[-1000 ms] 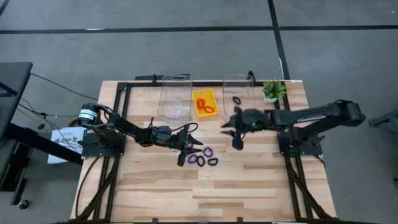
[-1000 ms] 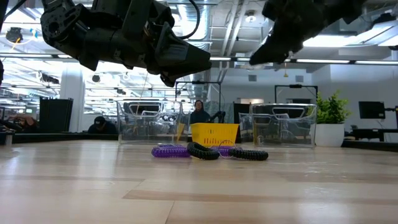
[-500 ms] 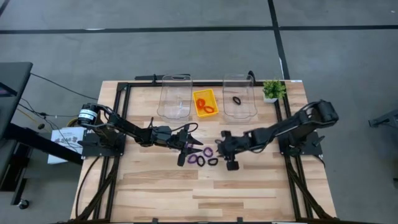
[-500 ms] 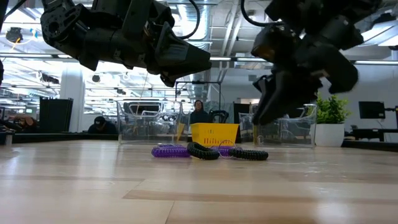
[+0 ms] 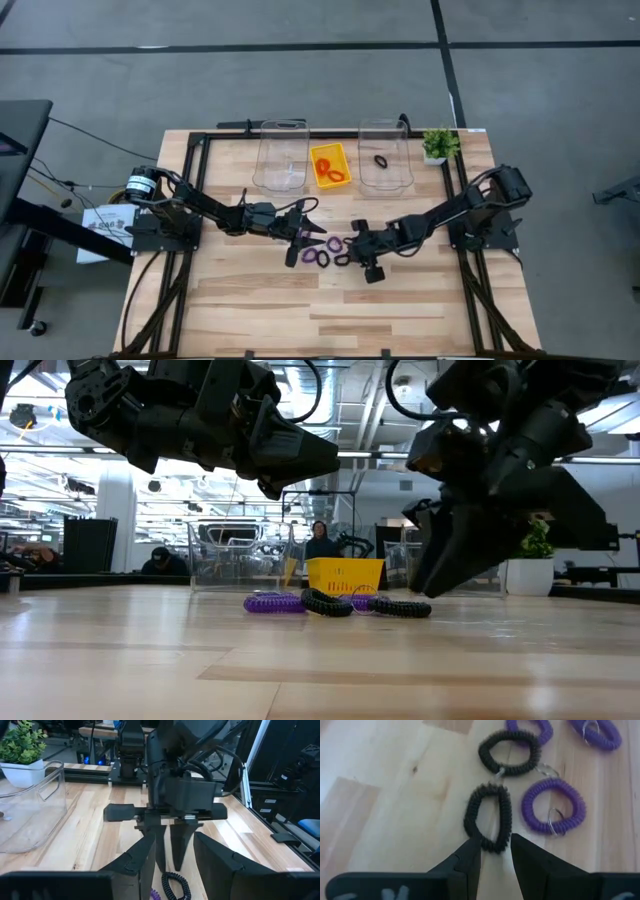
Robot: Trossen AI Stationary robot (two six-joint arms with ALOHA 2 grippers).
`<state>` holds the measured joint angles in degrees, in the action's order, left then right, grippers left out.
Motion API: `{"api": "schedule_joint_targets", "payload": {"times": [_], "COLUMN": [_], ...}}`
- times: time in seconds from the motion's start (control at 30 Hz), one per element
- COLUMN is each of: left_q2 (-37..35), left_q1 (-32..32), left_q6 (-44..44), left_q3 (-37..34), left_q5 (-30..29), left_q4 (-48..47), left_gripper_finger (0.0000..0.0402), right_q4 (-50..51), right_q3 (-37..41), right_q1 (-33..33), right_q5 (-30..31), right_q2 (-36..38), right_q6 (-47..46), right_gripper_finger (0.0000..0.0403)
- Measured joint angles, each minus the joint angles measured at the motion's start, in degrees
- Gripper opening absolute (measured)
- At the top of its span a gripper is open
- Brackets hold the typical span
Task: Sort spring keychains
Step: Put the right black spring keychain into the right transparent bin
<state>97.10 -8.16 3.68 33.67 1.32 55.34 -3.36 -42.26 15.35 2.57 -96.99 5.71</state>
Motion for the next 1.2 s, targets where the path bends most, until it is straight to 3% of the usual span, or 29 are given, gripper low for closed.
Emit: {"api": "schedule_joint_targets", "payload": {"times": [0.27, 0.87, 1.2], "left_q2": [0.0, 0.0, 0.0], "left_q1": [0.0, 0.0, 0.0], "left_q6": [0.0, 0.0, 0.0], "left_q3": [0.0, 0.0, 0.0], "left_q5": [0.0, 0.0, 0.0], "left_q4": [0.0, 0.0, 0.0], "left_gripper_finger": [0.0131, 0.0131, 0.0131], "right_q4": [-3.2, -4.2, 8.7], "right_q3": [0.0, -0.7, 0.0], "right_q1": [0.1, -0.2, 0.4], "right_q5": [-4.2, -5.3, -10.2], "right_q2": [-1.9, -7.7, -0.5], "right_q6": [1.9, 0.1, -2.9], "right_gripper_finger": [0.0098, 0.0096, 0.0013]}}
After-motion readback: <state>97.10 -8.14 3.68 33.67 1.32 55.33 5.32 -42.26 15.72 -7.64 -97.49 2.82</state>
